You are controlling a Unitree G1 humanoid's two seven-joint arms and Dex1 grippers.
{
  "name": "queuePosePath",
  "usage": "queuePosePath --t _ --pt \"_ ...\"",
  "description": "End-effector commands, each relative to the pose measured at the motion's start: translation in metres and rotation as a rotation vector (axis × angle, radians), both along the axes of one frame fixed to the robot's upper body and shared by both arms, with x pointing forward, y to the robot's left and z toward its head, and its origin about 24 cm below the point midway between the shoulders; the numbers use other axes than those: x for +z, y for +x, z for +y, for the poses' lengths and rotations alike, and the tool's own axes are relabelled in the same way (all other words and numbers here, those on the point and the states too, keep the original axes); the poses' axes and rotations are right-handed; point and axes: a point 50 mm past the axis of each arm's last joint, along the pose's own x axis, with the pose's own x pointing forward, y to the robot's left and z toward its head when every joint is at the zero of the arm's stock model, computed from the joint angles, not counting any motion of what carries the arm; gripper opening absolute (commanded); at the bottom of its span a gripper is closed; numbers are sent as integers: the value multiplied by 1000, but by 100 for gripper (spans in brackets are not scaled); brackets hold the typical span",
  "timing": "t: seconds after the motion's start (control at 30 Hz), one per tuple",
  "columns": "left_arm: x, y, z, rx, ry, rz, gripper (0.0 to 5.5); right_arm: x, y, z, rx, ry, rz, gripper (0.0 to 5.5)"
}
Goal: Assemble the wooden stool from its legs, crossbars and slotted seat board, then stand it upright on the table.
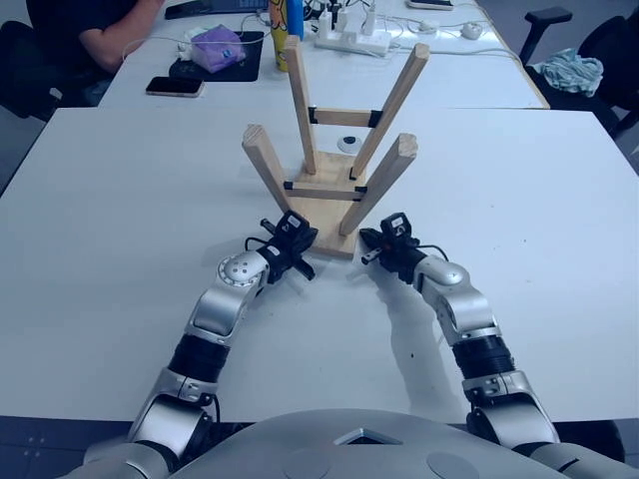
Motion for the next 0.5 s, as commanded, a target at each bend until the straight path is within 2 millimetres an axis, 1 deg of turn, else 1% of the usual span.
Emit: queuePosePath --t 0.03,0.1,0.17,0.23,0.3,0.4,0.5 --pt "-22 -14 13 22 44 143 1 73 19 -23 -46 204 -177 0" --pt "-23 -17 14 30 42 154 1 110 22 -15 5 335 -207 0" --pt "-24 -18 15 45 37 167 1 150 24 -14 18 440 -285 0" --pt "-24 -18 16 57 30 178 1 190 23 -13 57 541 -401 0" --pt "-24 -17 18 65 27 182 1 222 17 -5 139 660 -475 0" --pt "-24 -16 18 63 26 185 1 252 7 5 217 768 -548 0" --pt "-23 -15 18 56 31 185 1 264 0 9 245 814 -576 0"
